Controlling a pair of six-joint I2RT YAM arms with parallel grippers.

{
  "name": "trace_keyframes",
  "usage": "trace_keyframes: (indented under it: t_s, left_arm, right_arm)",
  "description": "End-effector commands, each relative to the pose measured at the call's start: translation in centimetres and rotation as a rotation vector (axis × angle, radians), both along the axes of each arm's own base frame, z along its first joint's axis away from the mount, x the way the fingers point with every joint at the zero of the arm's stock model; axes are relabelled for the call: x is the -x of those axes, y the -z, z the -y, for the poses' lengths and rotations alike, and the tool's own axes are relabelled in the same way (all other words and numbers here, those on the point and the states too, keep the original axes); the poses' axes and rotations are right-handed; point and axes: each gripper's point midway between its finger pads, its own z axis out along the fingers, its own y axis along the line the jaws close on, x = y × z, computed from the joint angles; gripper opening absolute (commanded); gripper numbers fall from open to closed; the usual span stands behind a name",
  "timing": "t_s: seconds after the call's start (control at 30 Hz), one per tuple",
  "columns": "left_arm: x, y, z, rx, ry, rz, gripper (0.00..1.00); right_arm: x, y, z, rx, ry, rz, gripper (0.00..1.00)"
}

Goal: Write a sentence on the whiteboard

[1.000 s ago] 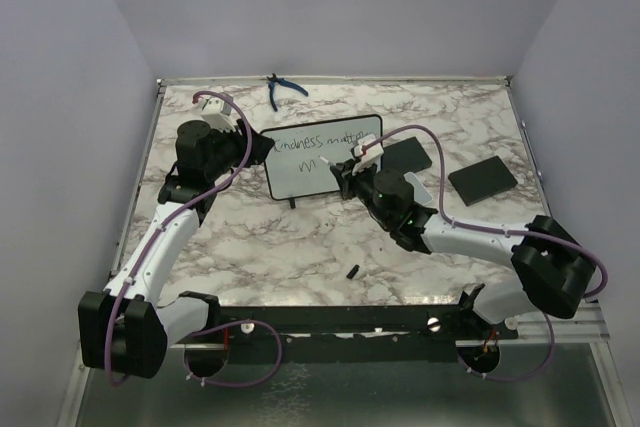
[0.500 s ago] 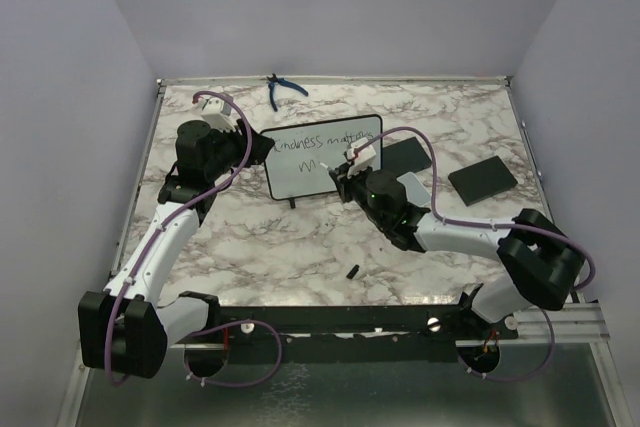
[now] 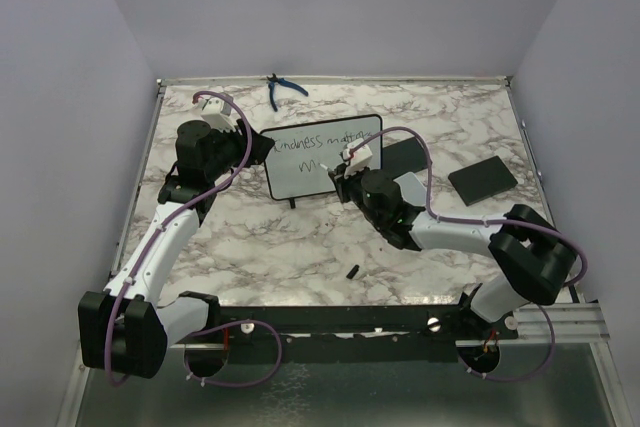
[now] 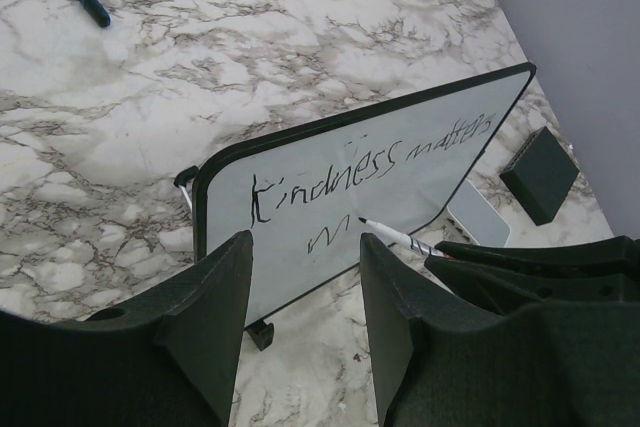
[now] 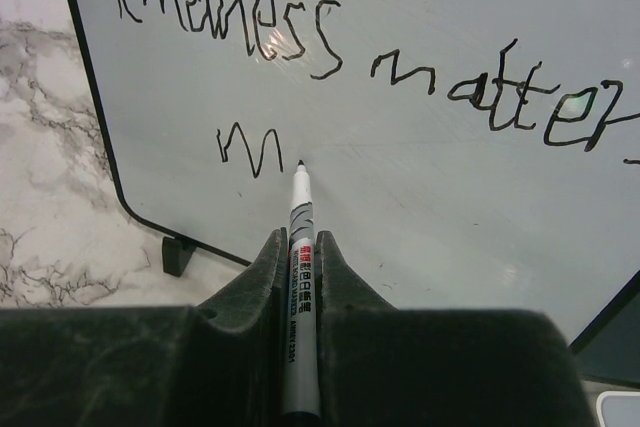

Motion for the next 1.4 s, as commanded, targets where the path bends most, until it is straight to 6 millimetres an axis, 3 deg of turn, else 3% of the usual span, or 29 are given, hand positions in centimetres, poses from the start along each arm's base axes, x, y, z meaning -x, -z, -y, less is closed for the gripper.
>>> trace_keyframes:
  t_s: [0.0, 0.63, 1.37]
  left_arm:
    - [0.4, -0.9, 0.3, 0.006, 0.021, 0.037, 0.49]
    - [0.4, -0.9, 0.3, 0.007, 0.022, 0.037, 0.49]
    - [0.4, -0.9, 0.3, 0.007, 0.021, 0.037, 0.49]
  right_arm:
    - [-0.9, 0.0, 0.2, 0.014, 0.039, 0.011, 0.0]
    - [0.4, 3.0, 1.7, 0.046, 0.052, -0.063, 0.01]
    - [-1.2, -1.6, 1.7, 0.021, 0.101, 0.053, 0.01]
